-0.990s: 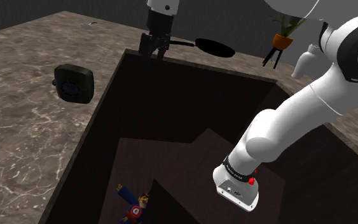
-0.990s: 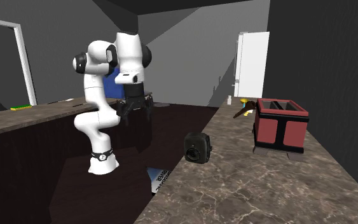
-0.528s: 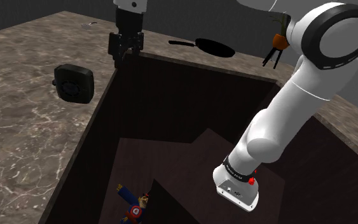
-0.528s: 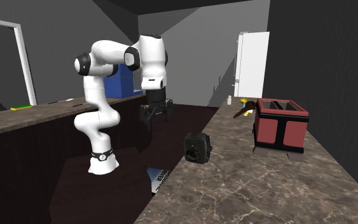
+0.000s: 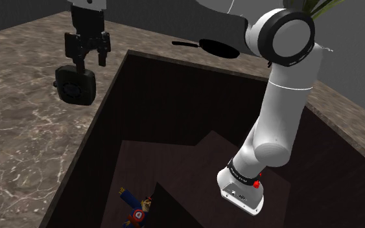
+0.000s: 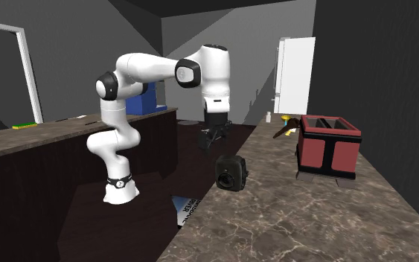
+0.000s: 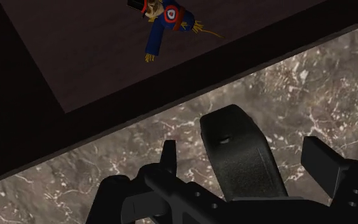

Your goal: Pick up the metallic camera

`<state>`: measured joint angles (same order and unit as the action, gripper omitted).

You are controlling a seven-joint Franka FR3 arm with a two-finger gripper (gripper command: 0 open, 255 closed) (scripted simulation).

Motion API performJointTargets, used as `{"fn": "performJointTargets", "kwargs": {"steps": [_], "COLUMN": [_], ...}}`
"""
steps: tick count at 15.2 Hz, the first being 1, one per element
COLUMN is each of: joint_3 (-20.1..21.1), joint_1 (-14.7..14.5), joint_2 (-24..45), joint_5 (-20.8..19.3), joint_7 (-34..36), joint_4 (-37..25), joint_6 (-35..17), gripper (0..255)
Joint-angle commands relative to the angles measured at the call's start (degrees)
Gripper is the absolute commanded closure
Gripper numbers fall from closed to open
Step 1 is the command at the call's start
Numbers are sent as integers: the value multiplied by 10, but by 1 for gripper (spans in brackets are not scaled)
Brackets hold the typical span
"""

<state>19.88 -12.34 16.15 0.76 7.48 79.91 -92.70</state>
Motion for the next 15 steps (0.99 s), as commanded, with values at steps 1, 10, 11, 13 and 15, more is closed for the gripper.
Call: {"fn": "performJointTargets", "kwargs": {"steps": [1,10,11,13,15], "joint_3": [5,3,3,3,3], "joint_1": [-13,-9,-9,-9,-9], "joint_2": [34,27,27,27,27], "joint_5": [-8,-6,-6,-6,-6], "joint_7": [6,0,0,0,0], "joint_4": [-41,28,28,28,28], "joint_6": [11,-50,-50,-50,-50], "gripper": [0,0,255,255,255]}}
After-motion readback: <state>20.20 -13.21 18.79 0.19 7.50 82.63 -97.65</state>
